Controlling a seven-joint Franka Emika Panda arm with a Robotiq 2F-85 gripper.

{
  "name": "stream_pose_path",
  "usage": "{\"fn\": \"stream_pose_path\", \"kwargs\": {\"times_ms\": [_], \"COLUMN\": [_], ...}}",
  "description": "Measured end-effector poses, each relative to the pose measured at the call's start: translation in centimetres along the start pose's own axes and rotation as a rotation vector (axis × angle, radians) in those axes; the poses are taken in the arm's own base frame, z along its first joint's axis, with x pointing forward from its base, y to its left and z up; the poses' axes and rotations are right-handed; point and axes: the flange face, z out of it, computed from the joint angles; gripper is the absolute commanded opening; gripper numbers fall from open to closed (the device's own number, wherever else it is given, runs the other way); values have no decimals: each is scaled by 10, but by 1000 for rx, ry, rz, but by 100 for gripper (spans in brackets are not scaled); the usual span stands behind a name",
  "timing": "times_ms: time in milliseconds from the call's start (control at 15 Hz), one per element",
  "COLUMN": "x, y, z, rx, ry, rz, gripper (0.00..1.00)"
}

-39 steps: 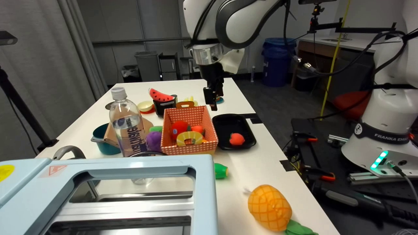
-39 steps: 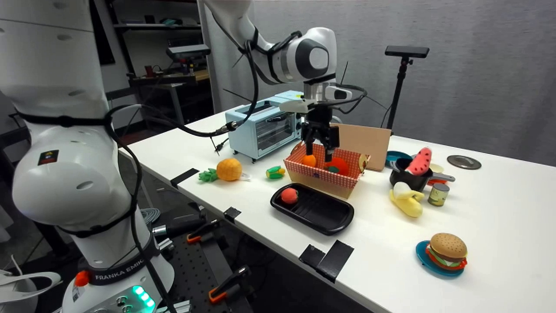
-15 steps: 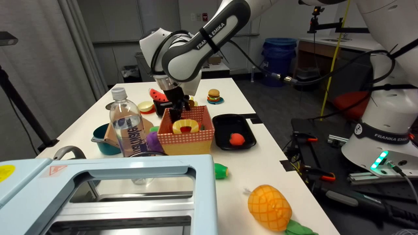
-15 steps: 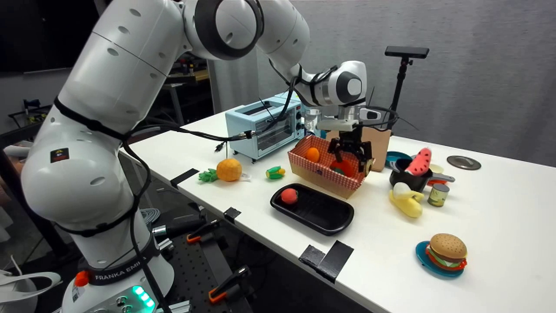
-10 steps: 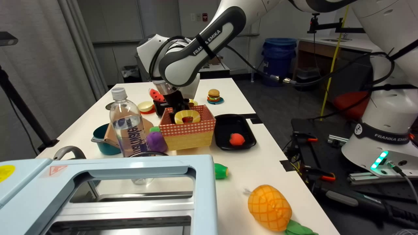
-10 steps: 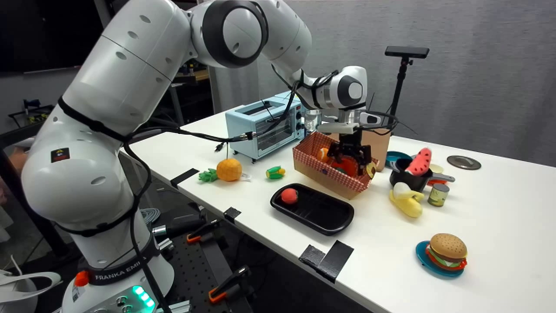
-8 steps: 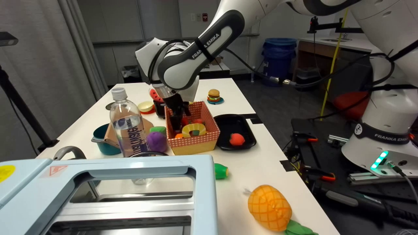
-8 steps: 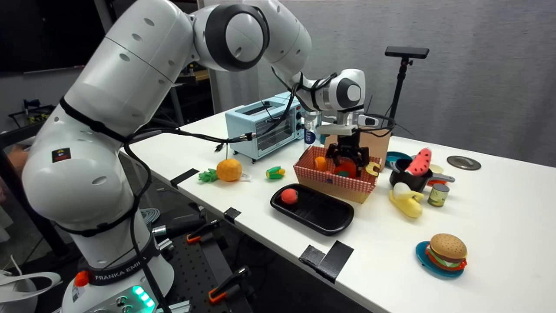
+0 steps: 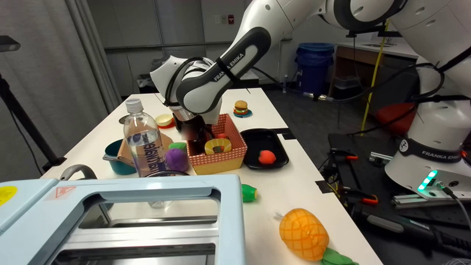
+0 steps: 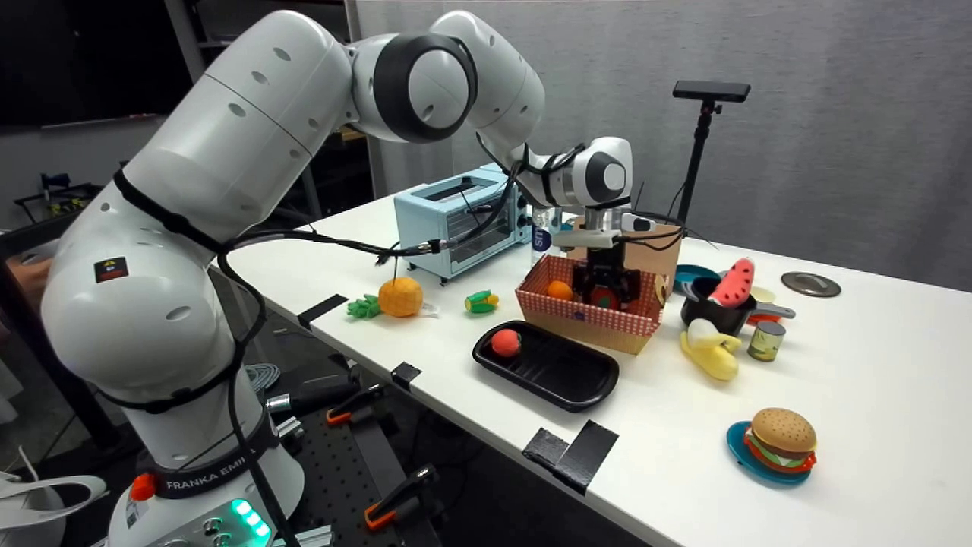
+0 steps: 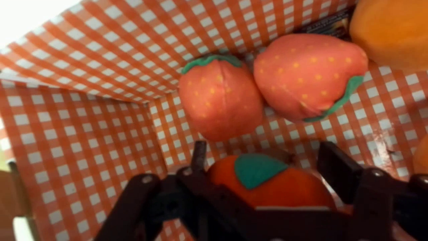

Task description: Take the orange out of the box and put it on the tray

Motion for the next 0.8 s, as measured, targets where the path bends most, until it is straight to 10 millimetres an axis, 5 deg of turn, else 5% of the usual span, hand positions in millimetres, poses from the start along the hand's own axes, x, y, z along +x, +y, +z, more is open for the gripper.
{"fn": "stream_pose_path", "kwargs": {"times_ms": [467,800], "x": [1,1], "y": [11,14], "z": [0,-9], "rx": [-12,-12], "ry": [2,18], "rz": [15,27], "gripper": [4,1]}}
